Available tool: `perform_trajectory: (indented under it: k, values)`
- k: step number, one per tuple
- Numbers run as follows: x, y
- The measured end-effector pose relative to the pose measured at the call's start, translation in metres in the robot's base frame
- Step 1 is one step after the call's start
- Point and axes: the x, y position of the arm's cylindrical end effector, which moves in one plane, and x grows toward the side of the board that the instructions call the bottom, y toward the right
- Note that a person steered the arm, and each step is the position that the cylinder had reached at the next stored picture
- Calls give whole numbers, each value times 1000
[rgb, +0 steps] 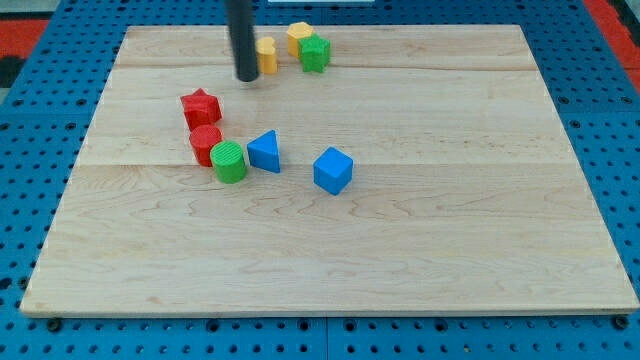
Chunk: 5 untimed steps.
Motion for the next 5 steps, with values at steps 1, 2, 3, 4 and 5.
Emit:
perform_trajectory:
  k: [1, 2, 3, 4, 5]
  values:
    - [-17, 4]
    - [-17, 48]
    - [8, 53]
    - [60, 70]
    - [82, 129]
